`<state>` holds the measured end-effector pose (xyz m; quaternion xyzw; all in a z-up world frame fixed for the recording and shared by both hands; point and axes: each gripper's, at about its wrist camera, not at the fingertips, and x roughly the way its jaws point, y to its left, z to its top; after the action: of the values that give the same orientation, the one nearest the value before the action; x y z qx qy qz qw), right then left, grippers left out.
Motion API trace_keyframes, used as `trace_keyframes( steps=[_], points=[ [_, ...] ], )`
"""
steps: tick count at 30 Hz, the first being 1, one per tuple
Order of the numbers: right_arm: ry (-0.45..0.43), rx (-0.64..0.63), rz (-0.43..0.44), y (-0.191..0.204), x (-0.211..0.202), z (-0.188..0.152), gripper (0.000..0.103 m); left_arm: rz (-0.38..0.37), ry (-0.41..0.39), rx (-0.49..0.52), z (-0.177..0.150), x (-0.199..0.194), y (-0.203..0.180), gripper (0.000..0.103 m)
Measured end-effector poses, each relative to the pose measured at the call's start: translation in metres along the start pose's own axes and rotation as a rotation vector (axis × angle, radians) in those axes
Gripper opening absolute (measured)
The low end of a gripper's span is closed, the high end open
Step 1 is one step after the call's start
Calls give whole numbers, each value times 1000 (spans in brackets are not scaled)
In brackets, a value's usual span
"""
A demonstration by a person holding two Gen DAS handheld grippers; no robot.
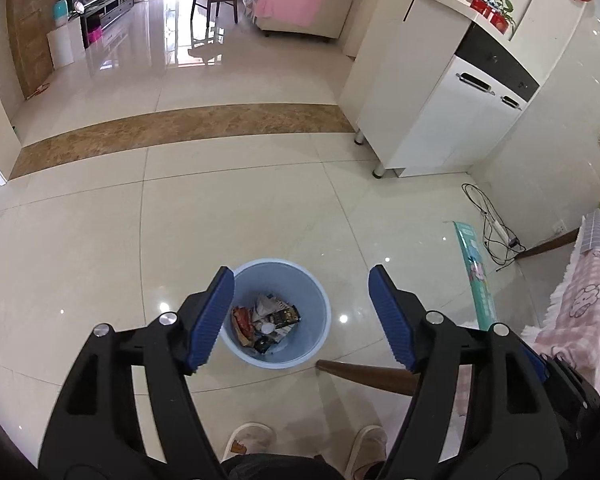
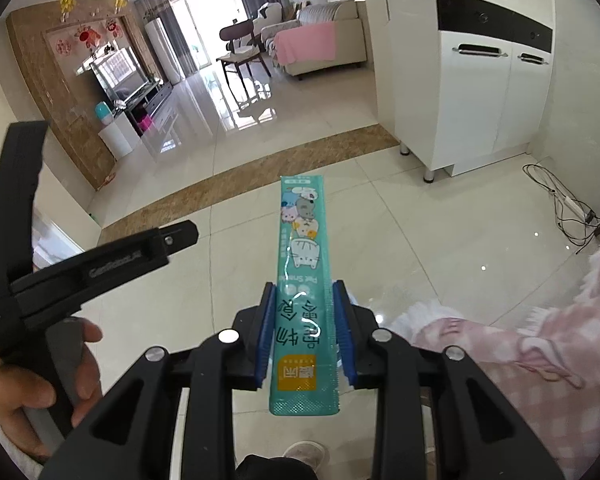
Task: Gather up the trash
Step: 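Carry the white bottle and teal snack stick over the blue bin, then open both tools to drop the bottle and snack stick into the bin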
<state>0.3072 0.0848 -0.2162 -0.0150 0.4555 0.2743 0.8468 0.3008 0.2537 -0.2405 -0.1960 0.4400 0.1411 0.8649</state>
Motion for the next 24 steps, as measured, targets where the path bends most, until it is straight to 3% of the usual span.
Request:
trace_keyframes(
  steps=[12, 22, 23, 24],
  points=[
    [12, -33, 12, 14, 26, 14, 28, 13, -17, -36, 1, -9, 19, 69],
    [-61, -65, 30, 36, 27, 32, 29, 40, -85, -86, 11, -30, 36, 70],
    [-104, -71, 34, 38, 27, 36, 32, 47, -94, -90, 12, -32, 39, 70],
    [-117, -74, 29, 39, 27, 38, 46, 59, -101, -95, 14, -34, 40, 71]
  ],
)
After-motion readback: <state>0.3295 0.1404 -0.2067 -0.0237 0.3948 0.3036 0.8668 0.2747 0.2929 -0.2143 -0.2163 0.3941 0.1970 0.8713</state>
